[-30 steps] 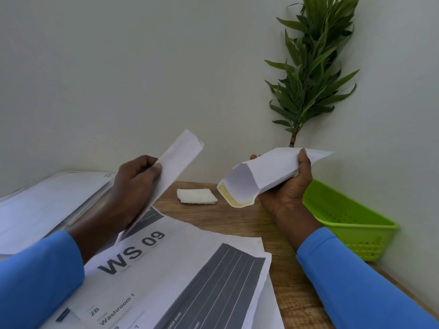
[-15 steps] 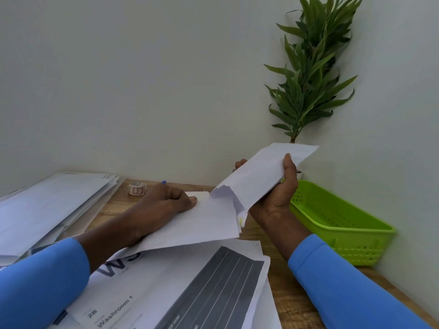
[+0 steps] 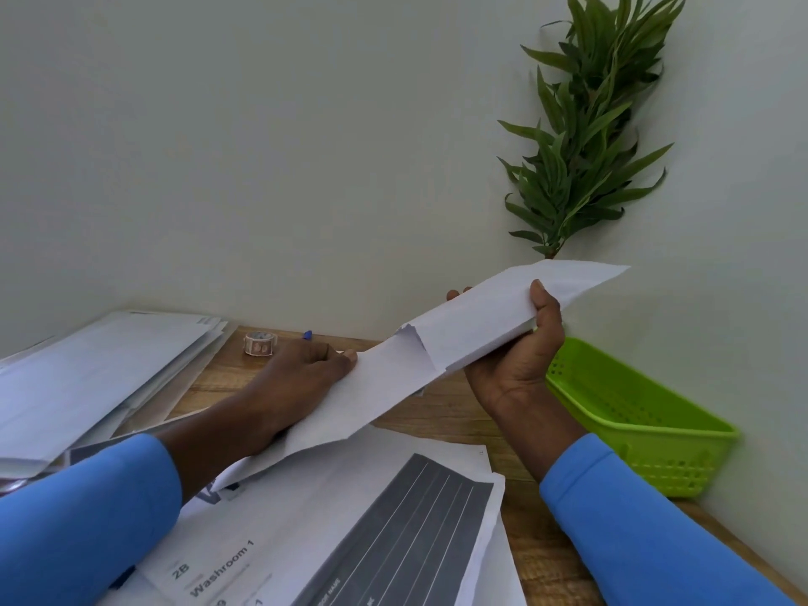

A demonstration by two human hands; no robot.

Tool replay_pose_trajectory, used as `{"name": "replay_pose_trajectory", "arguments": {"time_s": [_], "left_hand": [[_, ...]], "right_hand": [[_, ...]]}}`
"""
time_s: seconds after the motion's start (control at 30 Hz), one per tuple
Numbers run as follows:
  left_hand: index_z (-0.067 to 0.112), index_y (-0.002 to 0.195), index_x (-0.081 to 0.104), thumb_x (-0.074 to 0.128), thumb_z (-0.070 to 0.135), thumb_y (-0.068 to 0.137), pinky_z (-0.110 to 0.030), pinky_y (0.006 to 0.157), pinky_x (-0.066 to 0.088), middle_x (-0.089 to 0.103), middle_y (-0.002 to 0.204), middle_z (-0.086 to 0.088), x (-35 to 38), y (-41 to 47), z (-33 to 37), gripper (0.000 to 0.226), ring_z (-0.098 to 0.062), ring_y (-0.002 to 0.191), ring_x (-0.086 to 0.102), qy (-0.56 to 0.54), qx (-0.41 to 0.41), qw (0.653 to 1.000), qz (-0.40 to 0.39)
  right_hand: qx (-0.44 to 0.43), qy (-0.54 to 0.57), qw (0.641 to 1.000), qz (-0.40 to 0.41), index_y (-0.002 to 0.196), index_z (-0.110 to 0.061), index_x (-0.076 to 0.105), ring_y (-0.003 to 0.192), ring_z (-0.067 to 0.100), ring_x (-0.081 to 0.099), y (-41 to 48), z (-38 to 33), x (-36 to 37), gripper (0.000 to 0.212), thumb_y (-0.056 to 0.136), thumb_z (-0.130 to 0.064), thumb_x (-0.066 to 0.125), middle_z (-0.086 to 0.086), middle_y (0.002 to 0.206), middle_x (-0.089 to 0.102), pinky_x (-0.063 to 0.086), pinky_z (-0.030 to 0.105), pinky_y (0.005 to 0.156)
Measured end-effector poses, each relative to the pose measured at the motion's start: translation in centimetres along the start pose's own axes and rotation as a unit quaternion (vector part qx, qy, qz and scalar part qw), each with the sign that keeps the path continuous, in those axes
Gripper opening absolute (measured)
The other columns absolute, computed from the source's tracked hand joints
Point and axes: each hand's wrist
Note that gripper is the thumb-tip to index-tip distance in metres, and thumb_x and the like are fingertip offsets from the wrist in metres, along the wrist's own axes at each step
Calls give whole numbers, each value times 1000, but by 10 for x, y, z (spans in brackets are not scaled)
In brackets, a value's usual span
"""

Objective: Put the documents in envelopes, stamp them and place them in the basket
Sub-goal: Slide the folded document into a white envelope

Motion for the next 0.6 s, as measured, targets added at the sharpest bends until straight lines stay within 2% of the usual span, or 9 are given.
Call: {"name": "replay_pose_trajectory", "arguments": {"time_s": [0.13, 0.23, 0.4, 0.47, 0.6], "left_hand": [[17, 54, 57, 63, 32, 100, -24, 52, 45, 61, 56, 2, 1, -2, 1, 49, -13, 49, 59, 9, -5, 1000, -1], [17, 60, 60, 66, 34, 98, -30, 60, 48, 65, 65, -5, -3, -1, 0, 42, -18, 59, 62, 18, -7, 1000, 15], [-8, 85, 65, 65, 30, 96, -35, 66, 48, 67, 88, -30, -6, -1, 0, 40, -24, 67, 63, 17, -15, 999, 37], [-8, 92, 69, 65, 29, 96, -35, 68, 49, 70, 93, -29, -5, 0, 0, 37, -26, 70, 66, 15, -19, 999, 45], [-5, 95, 73, 63, 27, 97, -35, 68, 51, 74, 93, -26, -5, -1, 0, 33, -29, 70, 70, -6, -33, 999, 43]], "right_hand": [[-7, -4, 1000, -13, 109, -12, 62, 86, 33, 65, -2, 1, 1, 41, 84, -45, 60, 13, 88, 63, 47, 62, 103], [-10, -13, 1000, -16, 108, -12, 62, 84, 33, 67, -4, 0, 3, 39, 86, -44, 58, 13, 87, 64, 47, 62, 104], [-18, -21, 1000, -6, 115, -12, 61, 90, 35, 68, 0, -5, 2, 47, 82, -45, 61, 16, 98, 61, 49, 62, 101], [-22, -20, 1000, 1, 119, -12, 60, 95, 38, 66, 1, -7, 2, 51, 81, -46, 62, 17, 103, 59, 49, 63, 101], [-29, -21, 999, 2, 118, -13, 60, 97, 37, 63, 2, -9, 1, 48, 84, -46, 59, 16, 101, 59, 48, 63, 101]]}}
Point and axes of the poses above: each hand's wrist, its own y-axis towards the middle knuckle, its own x-axis out of the palm, z = x × y
